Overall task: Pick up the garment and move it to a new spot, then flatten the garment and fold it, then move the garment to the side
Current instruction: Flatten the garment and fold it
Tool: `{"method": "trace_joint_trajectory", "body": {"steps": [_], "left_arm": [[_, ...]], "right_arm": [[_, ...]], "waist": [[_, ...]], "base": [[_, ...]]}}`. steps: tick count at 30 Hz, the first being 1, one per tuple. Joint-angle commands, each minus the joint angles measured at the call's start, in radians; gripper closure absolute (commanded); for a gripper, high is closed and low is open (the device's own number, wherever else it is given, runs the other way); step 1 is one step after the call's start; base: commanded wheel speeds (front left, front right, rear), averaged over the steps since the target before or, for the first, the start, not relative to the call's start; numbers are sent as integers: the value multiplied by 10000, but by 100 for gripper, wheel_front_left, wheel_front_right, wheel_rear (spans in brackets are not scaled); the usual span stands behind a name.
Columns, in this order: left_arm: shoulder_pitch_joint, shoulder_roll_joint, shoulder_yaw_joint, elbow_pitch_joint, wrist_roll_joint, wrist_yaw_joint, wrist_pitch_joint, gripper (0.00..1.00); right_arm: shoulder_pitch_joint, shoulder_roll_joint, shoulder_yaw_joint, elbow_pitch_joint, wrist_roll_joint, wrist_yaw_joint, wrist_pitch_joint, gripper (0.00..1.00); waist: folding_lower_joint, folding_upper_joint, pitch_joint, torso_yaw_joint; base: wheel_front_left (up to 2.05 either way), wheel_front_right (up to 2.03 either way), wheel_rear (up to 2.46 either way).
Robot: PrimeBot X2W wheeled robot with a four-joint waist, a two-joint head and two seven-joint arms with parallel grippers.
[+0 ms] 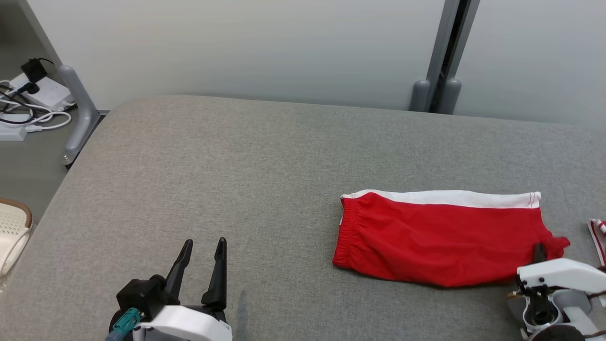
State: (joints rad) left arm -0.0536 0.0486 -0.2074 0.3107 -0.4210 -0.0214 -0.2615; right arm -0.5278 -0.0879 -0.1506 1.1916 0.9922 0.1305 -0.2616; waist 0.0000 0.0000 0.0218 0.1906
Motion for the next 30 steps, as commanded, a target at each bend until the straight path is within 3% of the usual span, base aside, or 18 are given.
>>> {"method": "trace_joint_trajectory", "body": {"steps": [1,10,21,30], "left_arm": [[60,49,52,10,39,-30,-36,0],[249,47,95,49,15,3,-37,0],[414,47,131,108,26,-22,-37,0],[376,47,120,130,25,-46,-37,0]], "right_arm": [[-6,2,11,-204,-135,3,-48,100],[173,330,1013,-1848,-818,3,-50,100],[806,334,5380,-3676,962,3,-21,100],[732,336,7002,-3415,1650,3,-42,100]], "waist": [[0,0,-63,66],[0,0,-469,417],[0,0,-630,909],[0,0,-525,1252]], "base": [[0,0,0],[0,0,0],[0,0,0],[0,0,0]]}}
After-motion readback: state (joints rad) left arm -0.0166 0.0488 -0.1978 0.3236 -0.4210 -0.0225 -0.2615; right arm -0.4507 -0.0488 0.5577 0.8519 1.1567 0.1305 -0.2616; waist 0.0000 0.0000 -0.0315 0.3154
